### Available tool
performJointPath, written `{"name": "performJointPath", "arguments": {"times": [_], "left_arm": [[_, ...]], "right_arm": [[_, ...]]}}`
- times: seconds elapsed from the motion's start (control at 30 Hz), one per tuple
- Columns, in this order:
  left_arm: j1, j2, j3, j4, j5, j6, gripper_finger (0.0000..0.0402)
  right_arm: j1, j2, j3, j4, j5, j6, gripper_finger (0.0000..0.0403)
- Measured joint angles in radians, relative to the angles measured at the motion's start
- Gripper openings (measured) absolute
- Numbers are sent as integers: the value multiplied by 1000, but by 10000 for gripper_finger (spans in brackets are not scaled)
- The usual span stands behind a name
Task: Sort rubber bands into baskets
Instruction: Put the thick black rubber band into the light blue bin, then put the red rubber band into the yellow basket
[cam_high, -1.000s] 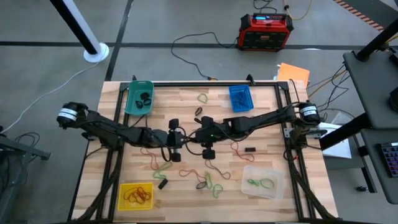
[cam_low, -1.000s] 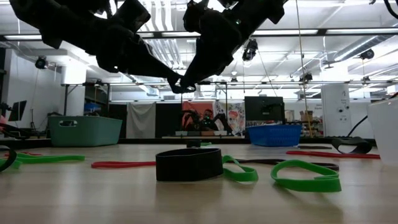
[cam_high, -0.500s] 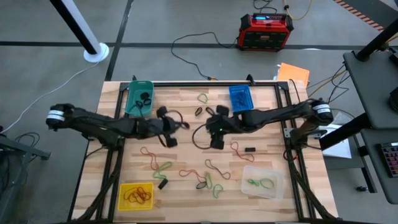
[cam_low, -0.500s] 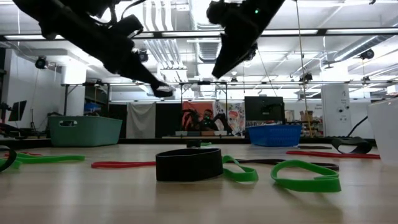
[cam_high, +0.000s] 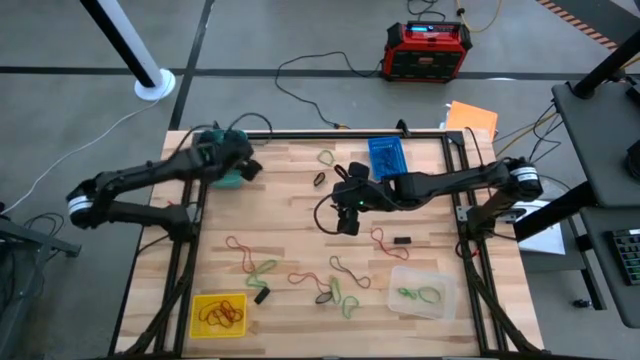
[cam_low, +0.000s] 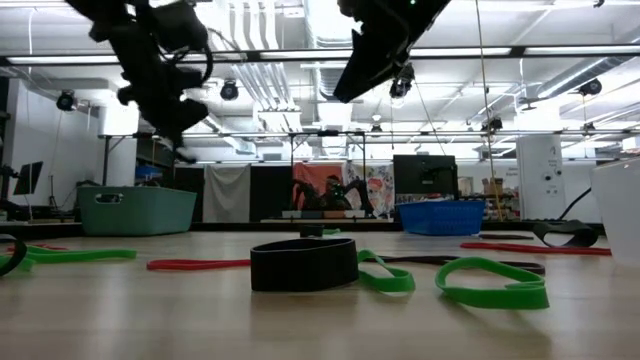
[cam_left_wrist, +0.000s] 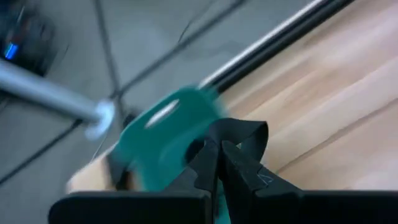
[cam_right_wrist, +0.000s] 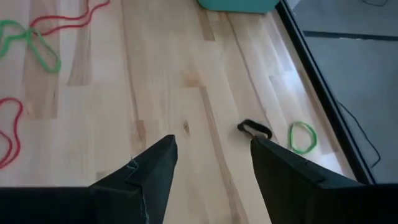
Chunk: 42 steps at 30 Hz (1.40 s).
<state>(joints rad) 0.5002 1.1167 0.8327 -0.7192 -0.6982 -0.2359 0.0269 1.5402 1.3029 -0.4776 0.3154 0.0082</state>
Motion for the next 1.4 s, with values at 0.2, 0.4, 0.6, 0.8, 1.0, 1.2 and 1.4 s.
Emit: {"name": "performJointPath", "arguments": {"times": [0.2, 0.4, 0.6, 0.8, 1.0, 1.2, 1.4], "left_arm": [[126, 146, 119, -220, 8, -20, 0], [176, 259, 136, -228, 7, -2, 5], [177, 319, 134, -238, 4, -18, 56], [176, 328, 134, -239, 0, -8, 115], [111, 273, 134, -262, 0, -9, 147], [-89, 175, 134, -175, 61, -11, 152], [-336, 124, 132, -2, 143, 119, 152]], "right_arm": [[-2, 25, -3, 0, 0, 0, 201], [-2, 33, -3, 5, 0, 18, 201], [-2, 33, -3, -6, 0, 18, 201], [-2, 33, -4, -21, 0, 32, 201], [-1, 32, -4, -168, -1, 117, 201], [1, 31, -9, -398, -2, 272, 201], [9, 30, -61, -466, -88, 334, 201]]}}
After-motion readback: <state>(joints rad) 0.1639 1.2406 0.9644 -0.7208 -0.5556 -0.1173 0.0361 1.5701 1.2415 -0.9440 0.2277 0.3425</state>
